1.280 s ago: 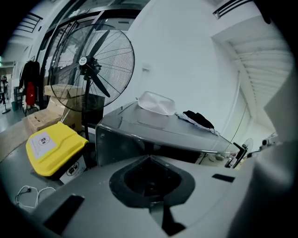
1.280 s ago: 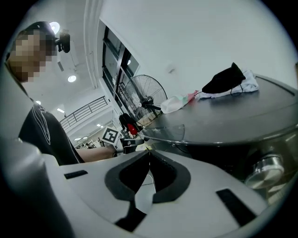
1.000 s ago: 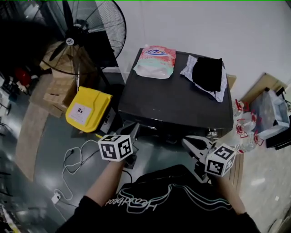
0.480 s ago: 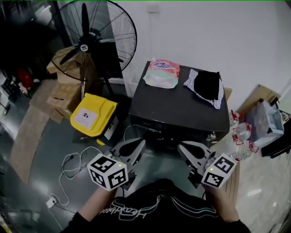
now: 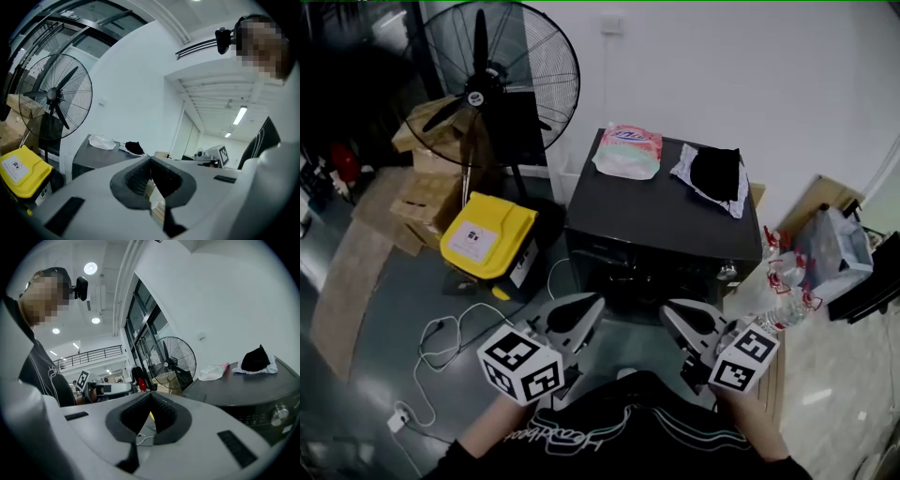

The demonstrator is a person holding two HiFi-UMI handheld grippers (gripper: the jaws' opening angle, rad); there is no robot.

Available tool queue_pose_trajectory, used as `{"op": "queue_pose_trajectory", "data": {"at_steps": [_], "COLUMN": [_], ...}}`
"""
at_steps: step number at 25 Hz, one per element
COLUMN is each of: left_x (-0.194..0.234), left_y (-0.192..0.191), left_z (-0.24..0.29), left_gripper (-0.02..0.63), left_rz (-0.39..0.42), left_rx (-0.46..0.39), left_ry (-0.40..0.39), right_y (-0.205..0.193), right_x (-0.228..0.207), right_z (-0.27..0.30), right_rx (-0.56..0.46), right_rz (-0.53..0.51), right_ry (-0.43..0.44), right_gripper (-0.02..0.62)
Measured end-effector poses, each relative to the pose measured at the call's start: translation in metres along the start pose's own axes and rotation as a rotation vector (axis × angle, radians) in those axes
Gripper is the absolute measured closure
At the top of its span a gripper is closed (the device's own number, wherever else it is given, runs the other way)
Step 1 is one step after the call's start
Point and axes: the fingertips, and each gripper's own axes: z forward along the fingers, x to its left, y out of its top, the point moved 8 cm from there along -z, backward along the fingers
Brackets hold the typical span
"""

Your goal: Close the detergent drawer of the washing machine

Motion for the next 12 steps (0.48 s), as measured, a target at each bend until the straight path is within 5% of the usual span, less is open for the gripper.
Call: {"op": "queue_pose_trajectory", "data": {"at_steps": [12], "left_x": [-0.008], "left_y": [-0.011], "left_z": [-0.023], "left_gripper": [0.584], "left_rz": [0.031], "left_rx": [-0.006], "left_ry": [-0.049], "right_y": [-0.023], "right_x": [0.024], "right_z": [-0.005], "right_rx": [0.013], "right_rz": [0.009], "right_ry": [-0.038], "right_gripper": [0.569]}}
